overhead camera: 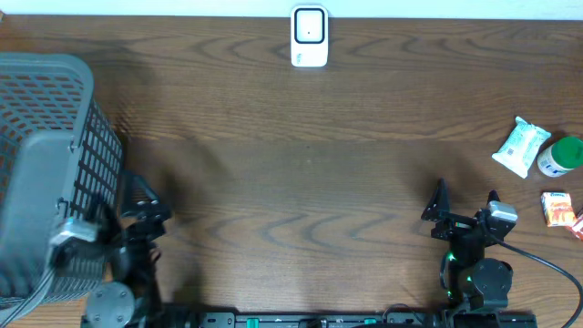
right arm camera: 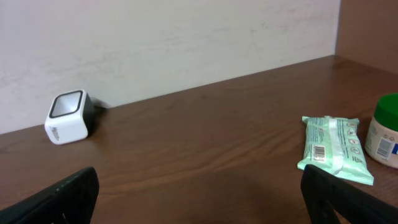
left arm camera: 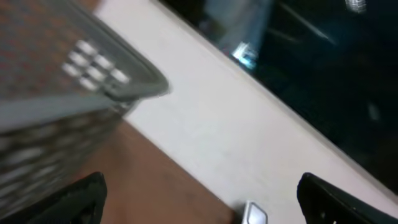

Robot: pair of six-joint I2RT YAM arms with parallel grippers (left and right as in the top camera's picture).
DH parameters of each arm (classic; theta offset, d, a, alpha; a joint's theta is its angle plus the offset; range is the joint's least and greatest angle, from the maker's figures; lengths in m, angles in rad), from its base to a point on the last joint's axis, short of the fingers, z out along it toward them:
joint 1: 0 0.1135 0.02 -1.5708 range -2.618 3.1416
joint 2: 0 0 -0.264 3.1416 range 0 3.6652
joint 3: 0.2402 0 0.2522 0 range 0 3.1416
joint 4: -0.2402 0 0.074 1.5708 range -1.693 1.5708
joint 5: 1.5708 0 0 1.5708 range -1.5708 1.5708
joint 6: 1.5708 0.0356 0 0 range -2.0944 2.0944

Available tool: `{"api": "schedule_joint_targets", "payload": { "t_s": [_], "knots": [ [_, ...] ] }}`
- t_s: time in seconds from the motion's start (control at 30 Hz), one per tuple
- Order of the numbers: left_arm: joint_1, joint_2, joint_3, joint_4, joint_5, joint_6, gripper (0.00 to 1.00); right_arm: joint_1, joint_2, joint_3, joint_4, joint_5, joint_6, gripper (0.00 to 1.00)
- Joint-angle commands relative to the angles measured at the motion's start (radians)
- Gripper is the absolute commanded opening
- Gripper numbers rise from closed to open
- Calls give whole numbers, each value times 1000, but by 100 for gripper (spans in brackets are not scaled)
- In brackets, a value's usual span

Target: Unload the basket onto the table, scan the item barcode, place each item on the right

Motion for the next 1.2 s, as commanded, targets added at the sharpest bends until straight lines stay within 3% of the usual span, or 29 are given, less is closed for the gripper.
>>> {"api": "schedule_joint_targets", "payload": {
  "t_s": [0.0, 0.1, 0.27, 0.47, 0.63, 1.17],
  "knots": [
    [4, -34, -146, 153, 140, 164, 98, -8, -5, -2, -2, -2, -14, 99],
    [4, -58, -235, 194, 150, 227, 98, -8, -5, -2, -2, -2, -14, 99],
    [0, -71, -323, 195, 149, 233, 98, -8, -5, -2, -2, -2, -14, 99],
    [-20, -71, -322, 110, 141, 323, 98, -8, -5, -2, -2, -2, -14, 99],
    [-20, -71, -322, -34, 139, 323, 98, -8, -5, -2, -2, -2, -14, 99],
    [-32, -71, -321, -42, 281, 299, 98, -8, -5, -2, -2, -2, -14, 99]
  ]
}}
